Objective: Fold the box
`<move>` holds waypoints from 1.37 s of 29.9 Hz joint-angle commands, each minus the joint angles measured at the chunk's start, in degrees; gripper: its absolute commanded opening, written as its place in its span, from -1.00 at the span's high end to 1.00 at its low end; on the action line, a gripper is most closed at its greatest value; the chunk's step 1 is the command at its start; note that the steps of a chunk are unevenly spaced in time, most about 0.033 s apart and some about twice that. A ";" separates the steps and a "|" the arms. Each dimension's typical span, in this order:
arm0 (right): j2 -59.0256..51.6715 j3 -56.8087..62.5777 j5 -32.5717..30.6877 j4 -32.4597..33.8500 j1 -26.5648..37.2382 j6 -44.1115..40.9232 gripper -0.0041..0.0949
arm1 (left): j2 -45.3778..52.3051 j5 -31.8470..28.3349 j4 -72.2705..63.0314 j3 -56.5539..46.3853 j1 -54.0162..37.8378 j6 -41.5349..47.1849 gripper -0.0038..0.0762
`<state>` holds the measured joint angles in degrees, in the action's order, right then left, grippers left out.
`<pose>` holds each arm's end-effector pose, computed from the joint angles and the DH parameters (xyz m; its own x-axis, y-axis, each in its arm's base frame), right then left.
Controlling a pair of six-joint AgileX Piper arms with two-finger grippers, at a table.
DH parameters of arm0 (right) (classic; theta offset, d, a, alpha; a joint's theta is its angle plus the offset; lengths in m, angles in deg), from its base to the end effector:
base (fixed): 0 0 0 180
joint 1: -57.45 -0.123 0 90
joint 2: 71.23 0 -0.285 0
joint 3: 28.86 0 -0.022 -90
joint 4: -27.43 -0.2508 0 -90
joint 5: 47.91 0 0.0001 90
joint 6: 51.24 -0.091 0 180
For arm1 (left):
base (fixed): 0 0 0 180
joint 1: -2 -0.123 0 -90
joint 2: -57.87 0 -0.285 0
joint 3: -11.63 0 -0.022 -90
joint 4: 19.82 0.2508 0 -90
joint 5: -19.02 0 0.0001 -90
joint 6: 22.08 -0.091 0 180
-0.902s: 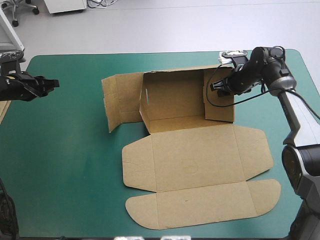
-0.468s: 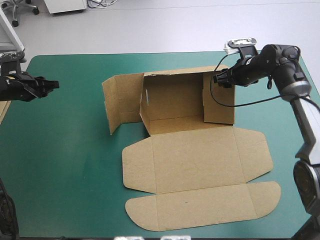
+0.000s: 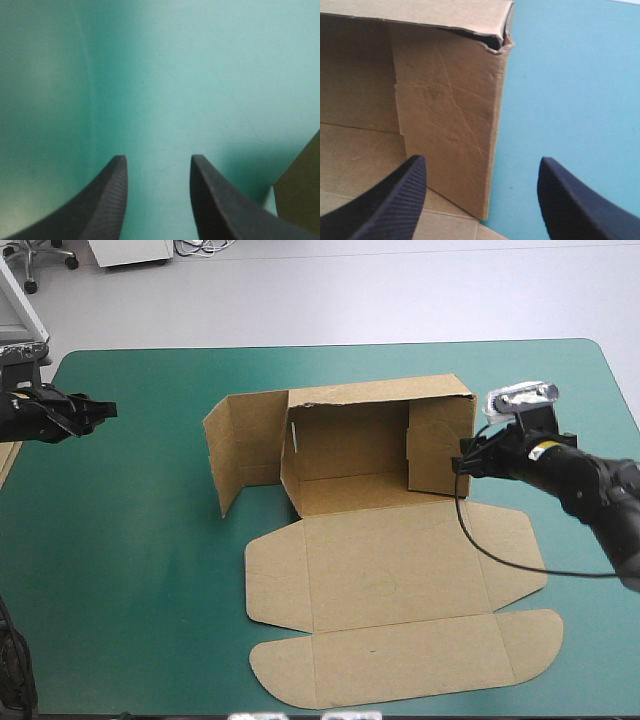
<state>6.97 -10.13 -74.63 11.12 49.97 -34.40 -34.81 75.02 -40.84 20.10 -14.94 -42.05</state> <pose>0.2654 0.0465 0.3447 -0.5265 -0.1074 -0.8434 -0.2548 0.9663 0.0360 0.3124 0.0668 0.3899 -0.7204 -0.0832 -0.6886 0.0092 0.9915 -0.1295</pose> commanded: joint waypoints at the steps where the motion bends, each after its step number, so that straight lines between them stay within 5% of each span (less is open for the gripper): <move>1: -5.44 6.81 11.53 -1.02 0.26 1.51 -0.31 | 2.17 -2.91 -2.01 1.36 -0.02 -0.06 0.16; 11: -2.11 9.97 13.13 -6.58 0.26 6.96 -0.31 | 2.17 -2.28 -2.13 1.36 -0.02 -0.06 0.16; 19: 0.82 16.16 23.37 -14.96 0.26 15.85 -0.31 | 2.17 -1.61 -2.13 1.36 -0.02 -0.06 0.16; 26: 2.70 17.10 24.23 -16.48 -2.09 17.38 -0.31 | 2.17 -2.68 -2.22 1.36 -0.02 -0.06 0.16; 36: 9.43 17.10 38.85 -16.62 -8.32 13.50 -0.30 | 2.17 -3.28 -1.85 1.36 -0.02 -0.06 0.16; 41: 11.70 17.10 39.40 -16.01 -8.32 13.50 0.20 | 2.17 -3.28 -1.31 1.36 -0.02 -0.06 0.16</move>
<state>19.20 8.40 -39.04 -5.46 41.77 -20.73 -34.81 74.53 -40.77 20.10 -14.95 -42.11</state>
